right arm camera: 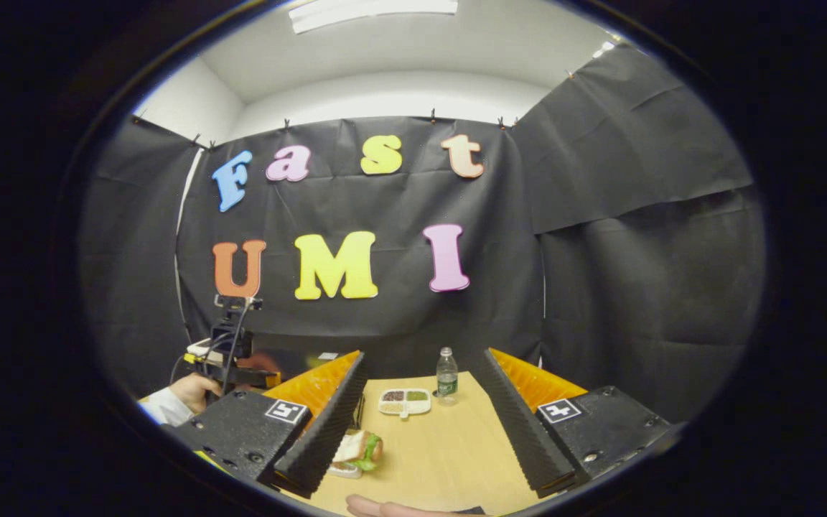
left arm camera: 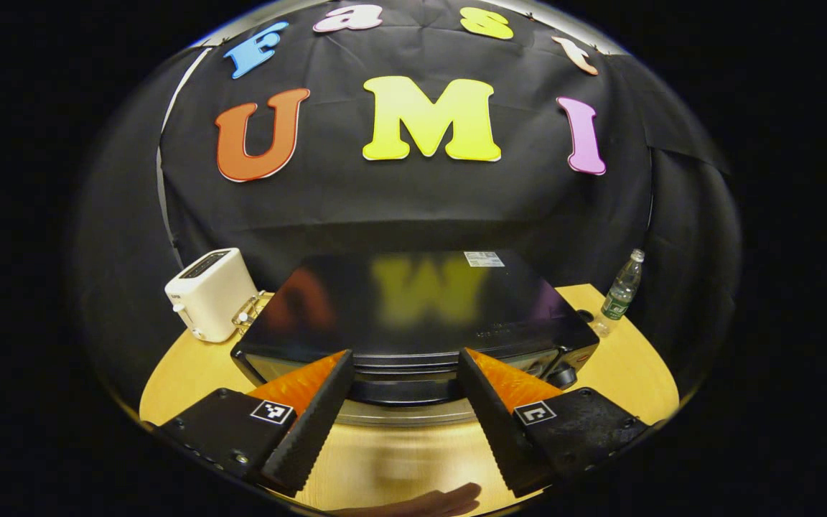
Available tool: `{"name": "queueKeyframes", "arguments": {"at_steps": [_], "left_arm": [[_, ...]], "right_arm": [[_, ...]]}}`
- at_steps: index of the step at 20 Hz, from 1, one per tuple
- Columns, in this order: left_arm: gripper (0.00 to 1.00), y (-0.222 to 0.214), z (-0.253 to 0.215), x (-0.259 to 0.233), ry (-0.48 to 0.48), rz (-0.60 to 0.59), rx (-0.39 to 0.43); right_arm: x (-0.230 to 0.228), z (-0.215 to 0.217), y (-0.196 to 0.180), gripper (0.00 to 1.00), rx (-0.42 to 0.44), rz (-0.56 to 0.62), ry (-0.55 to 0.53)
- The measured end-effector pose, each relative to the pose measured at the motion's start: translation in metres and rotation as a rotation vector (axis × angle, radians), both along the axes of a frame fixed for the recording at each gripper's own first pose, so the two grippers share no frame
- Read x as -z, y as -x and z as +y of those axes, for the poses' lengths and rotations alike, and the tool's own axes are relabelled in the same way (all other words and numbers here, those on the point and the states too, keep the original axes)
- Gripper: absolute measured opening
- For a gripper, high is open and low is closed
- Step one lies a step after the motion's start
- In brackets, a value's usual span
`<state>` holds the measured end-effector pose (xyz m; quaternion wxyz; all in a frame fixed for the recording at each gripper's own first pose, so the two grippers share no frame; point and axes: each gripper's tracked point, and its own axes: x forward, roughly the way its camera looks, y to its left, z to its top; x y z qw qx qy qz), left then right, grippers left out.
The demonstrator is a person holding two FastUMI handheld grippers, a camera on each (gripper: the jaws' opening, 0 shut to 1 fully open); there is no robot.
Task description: Open the electric oven with the left hand, put the food in, and close the electric oven.
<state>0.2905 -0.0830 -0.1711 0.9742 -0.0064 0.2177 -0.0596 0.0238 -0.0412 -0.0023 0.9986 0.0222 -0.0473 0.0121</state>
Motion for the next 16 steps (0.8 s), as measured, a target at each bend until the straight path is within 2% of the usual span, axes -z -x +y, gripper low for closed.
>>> {"name": "queueKeyframes", "arguments": {"at_steps": [1, 2, 3, 4, 5, 6, 7, 8, 9, 11, 12, 13, 14, 15, 16], "left_arm": [[0.96, 0.001, -0.001, 0.001, 0.008, 0.006, -0.005], [0.97, 0.002, -0.002, 0.001, 0.014, 0.008, -0.005], [0.97, 0.005, -0.001, 0.002, 0.016, 0.017, 0.002], [0.97, 0.008, -0.002, 0.001, 0.020, 0.016, 0.009], [0.97, 0.012, -0.002, 0.003, 0.026, 0.028, 0.017], [0.97, 0.016, -0.002, 0.003, 0.030, 0.035, 0.019], [0.96, 0.022, -0.002, 0.004, 0.032, 0.039, 0.022], [0.96, 0.029, -0.001, 0.006, 0.028, 0.044, 0.022], [0.96, 0.035, -0.001, 0.005, 0.018, 0.039, 0.026], [0.96, 0.046, -0.001, 0.010, 0.016, 0.045, 0.025], [0.96, 0.053, -0.001, 0.013, 0.020, 0.057, 0.019], [0.96, 0.059, 0.001, 0.015, 0.020, 0.062, 0.016], [0.96, 0.068, 0.001, 0.019, 0.013, 0.076, 0.013], [0.96, 0.076, 0.001, 0.023, 0.005, 0.080, 0.014], [0.96, 0.086, 0.001, 0.028, 0.006, 0.091, 0.013]], "right_arm": [[0.004, -0.001, 0.000, 0.93, 0.003, 0.007, 0.004], [0.006, -0.003, -0.001, 0.93, 0.008, 0.012, 0.006], [0.009, -0.005, -0.001, 1.00, 0.012, 0.021, 0.006], [0.011, -0.005, -0.002, 0.93, 0.013, 0.030, 0.008], [0.012, -0.004, -0.001, 0.93, 0.012, 0.037, 0.009], [0.012, -0.004, 0.000, 1.00, 0.012, 0.041, 0.007], [0.013, -0.004, 0.000, 1.00, 0.013, 0.041, 0.003], [0.011, -0.004, 0.001, 0.94, 0.013, 0.040, 0.001], [0.012, -0.003, 0.002, 1.00, 0.013, 0.039, 0.004], [0.011, -0.005, 0.006, 1.00, 0.017, 0.039, 0.011], [0.009, -0.006, 0.008, 0.94, 0.022, 0.036, 0.015], [0.010, -0.006, 0.011, 1.00, 0.025, 0.034, 0.020], [0.009, -0.006, 0.014, 1.00, 0.025, 0.033, 0.021], [0.009, -0.005, 0.017, 0.94, 0.024, 0.032, 0.022], [0.008, -0.006, 0.020, 1.00, 0.026, 0.032, 0.024]]}}
